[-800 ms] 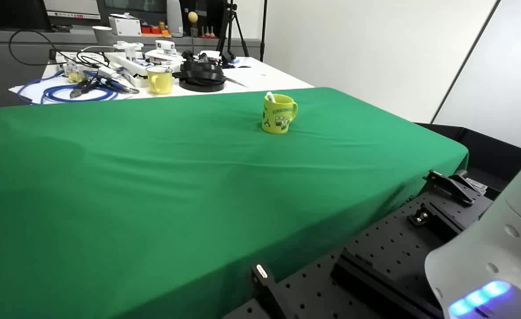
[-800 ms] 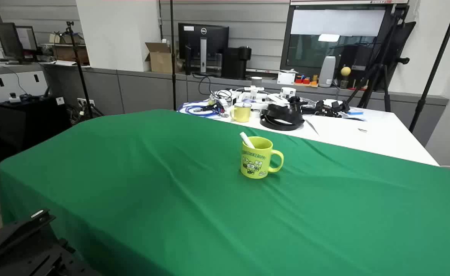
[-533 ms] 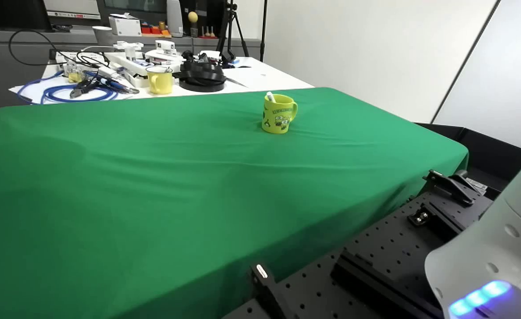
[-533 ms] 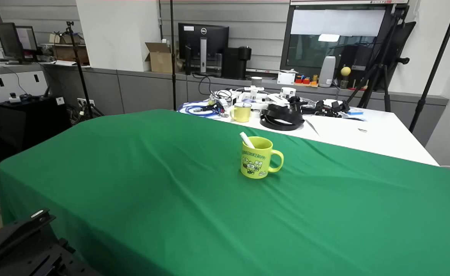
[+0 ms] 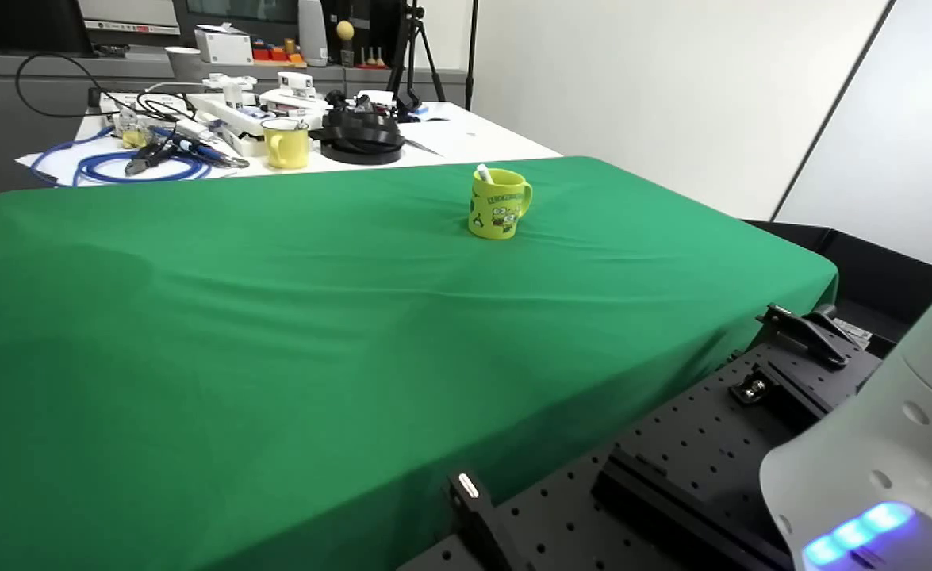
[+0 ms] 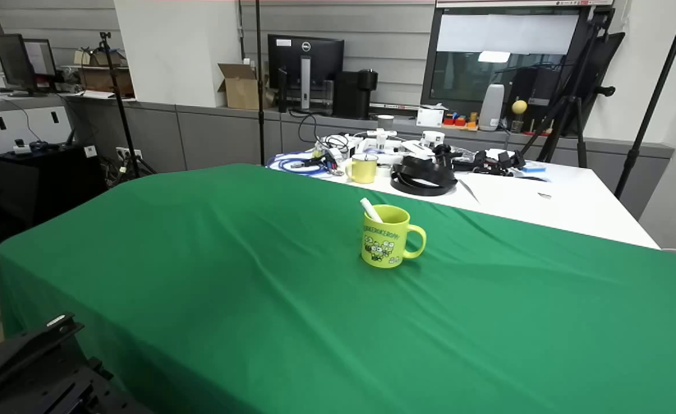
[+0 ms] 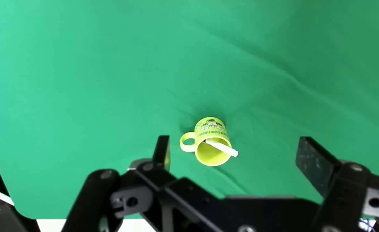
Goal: Pick up the marker from the yellow cup and place it on the table
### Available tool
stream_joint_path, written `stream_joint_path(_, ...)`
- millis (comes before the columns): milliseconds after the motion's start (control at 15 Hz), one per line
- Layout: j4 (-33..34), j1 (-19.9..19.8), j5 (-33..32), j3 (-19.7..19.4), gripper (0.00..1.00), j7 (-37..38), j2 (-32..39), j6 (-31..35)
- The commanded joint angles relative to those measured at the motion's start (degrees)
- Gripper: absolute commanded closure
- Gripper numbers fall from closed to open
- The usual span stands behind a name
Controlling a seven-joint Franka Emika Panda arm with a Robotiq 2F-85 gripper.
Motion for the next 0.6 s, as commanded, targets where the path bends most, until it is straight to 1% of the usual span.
stream_joint_path(0,0.17,-0.18,-0.81,1.0,0.0,1.46,1.38,1.75)
stream_joint_path(333,1.37,0.87,-1.85,6.32,0.0,6.41,10.1,13.19)
stream_joint_path(533,3.26,0.88,-3.5,11.0,0.0,11.35,18.53,19.52)
